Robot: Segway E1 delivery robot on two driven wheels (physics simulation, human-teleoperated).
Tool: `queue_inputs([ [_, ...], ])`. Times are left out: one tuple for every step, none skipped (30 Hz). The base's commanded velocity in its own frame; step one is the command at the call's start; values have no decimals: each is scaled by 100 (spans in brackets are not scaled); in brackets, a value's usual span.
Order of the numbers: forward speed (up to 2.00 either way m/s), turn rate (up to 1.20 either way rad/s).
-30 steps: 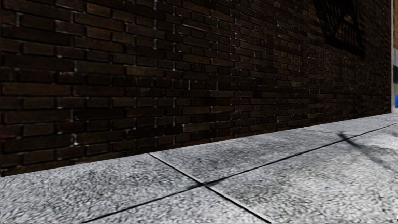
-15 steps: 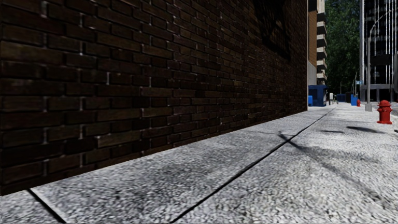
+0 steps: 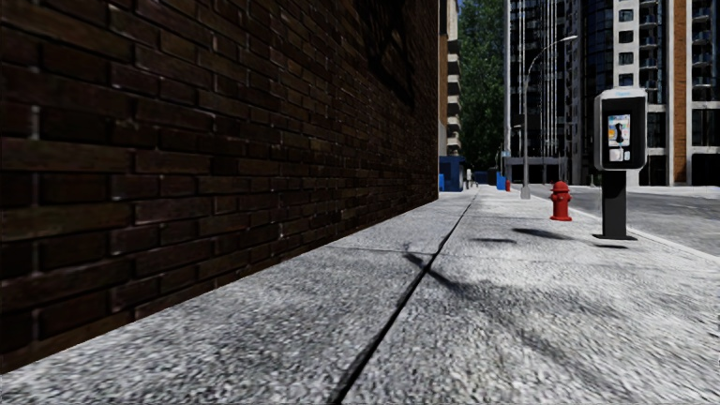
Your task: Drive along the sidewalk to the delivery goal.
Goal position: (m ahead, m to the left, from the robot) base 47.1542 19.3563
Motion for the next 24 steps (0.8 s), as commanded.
queue_inputs([
  [200, -69],
  [200, -69],
  [200, -69],
  [200, -69],
  [200, -69],
  [200, -69],
  [200, -69],
  [200, -69],
  [200, -69],
  [200, -67],
  [200, -67],
  [200, -61],
  [200, -45],
  [200, -23],
  [200, -23],
  [200, -1],
  [200, 0],
  [200, 0],
  [200, 0],
  [200, 0],
  [200, 0],
  [200, 0],
  [200, 0],
  [200, 0],
])
